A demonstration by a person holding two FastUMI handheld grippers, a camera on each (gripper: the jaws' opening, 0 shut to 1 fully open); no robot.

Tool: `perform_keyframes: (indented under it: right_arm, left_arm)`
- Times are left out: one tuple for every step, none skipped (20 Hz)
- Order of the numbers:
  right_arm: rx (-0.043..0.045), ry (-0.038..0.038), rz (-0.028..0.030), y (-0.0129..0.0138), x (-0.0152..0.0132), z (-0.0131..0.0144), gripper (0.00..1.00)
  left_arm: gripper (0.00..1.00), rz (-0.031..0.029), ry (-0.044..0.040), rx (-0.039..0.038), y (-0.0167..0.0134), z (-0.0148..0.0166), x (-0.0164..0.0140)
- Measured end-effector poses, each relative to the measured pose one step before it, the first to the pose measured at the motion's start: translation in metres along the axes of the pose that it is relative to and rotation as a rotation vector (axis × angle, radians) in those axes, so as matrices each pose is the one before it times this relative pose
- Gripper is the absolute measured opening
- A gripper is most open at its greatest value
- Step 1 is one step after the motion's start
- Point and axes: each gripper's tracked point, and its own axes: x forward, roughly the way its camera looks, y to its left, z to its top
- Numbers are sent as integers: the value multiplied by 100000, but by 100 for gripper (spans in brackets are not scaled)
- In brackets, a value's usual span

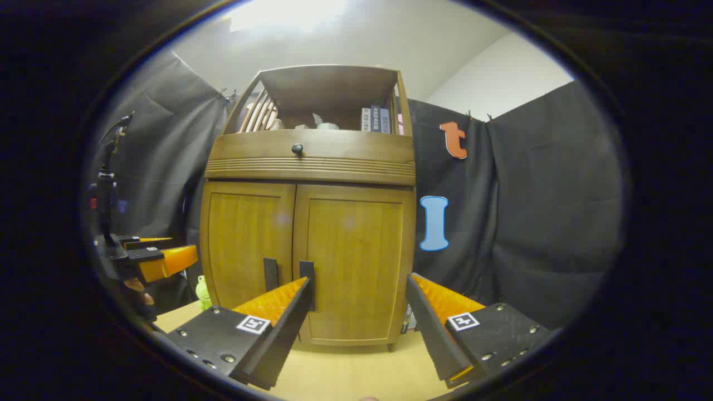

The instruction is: Open the right door of the double-door shoe cabinet with the right hand, and open the left door with the left hand.

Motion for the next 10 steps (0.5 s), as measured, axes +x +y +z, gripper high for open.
perform_keyframes:
  right_arm:
    - [-339,286,-161,-83,254,-363,100]
    - [-964,-193,-232,-231,32,26,100]
    - [-788,-611,-712,-364,99,121,100]
    - [-555,-429,-771,-416,113,-110,100]
    - [-61,-444,-432,-345,102,80,100]
    - [625,-219,-239,-334,120,-180,100]
    - [922,240,175,-248,88,-155,97]
    - [827,119,1165,-82,-1,-266,100]
    - [641,-300,498,-198,-65,-79,100]
    - [593,-457,-610,-582,113,-113,100]
  left_arm:
    - [92,708,28,-329,274,7,47]
    - [95,376,-6,-444,55,54,56]
    - [95,-151,-48,-303,53,1,53]
    - [92,-93,61,-269,-31,75,28]
    - [95,20,216,41,44,-125,-53]
    - [92,597,362,-236,99,-58,-18]
    - [92,680,603,316,8,-215,7]
    - [92,791,705,1154,-28,-192,9]
    - [92,812,1077,1160,-11,-264,125]
    - [96,228,752,208,-17,-174,66]
